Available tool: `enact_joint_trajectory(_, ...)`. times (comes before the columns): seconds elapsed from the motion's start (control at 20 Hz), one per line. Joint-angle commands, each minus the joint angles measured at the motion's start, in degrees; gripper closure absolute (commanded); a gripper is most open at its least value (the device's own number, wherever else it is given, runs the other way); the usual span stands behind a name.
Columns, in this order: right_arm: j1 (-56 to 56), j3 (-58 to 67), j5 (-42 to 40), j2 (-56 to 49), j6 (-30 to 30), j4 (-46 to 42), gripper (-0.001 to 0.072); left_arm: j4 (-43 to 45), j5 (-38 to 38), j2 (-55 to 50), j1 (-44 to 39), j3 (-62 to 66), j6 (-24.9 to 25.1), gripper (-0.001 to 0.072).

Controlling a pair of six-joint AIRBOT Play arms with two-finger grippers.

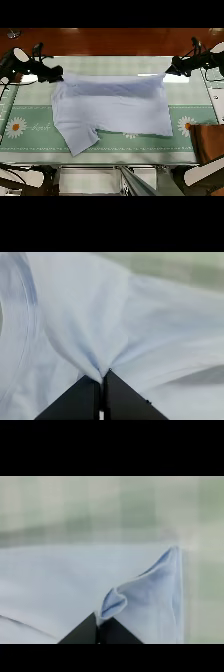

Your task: Fold the shirts.

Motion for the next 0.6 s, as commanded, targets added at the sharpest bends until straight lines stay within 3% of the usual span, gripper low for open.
enact_joint_trajectory(0.0,1.31,-3.87,4.15,0.07,-0.09,-7.34,0.0693,-0.2,-6.43,-1.09,0.39,-5.9,4.46,0.067)
enact_joint_trajectory(0.3,1.25,-6.36,3.89,-0.04,-0.02,-6.75,0.0693,-0.13,-6.54,-1.42,0.57,-8.87,4.31,0.0671)
enact_joint_trajectory(0.55,1.25,-6.36,8.83,-0.17,0.26,-10.51,0.0692,-0.09,-7.39,-1.36,1.64,-8.59,4.33,0.067)
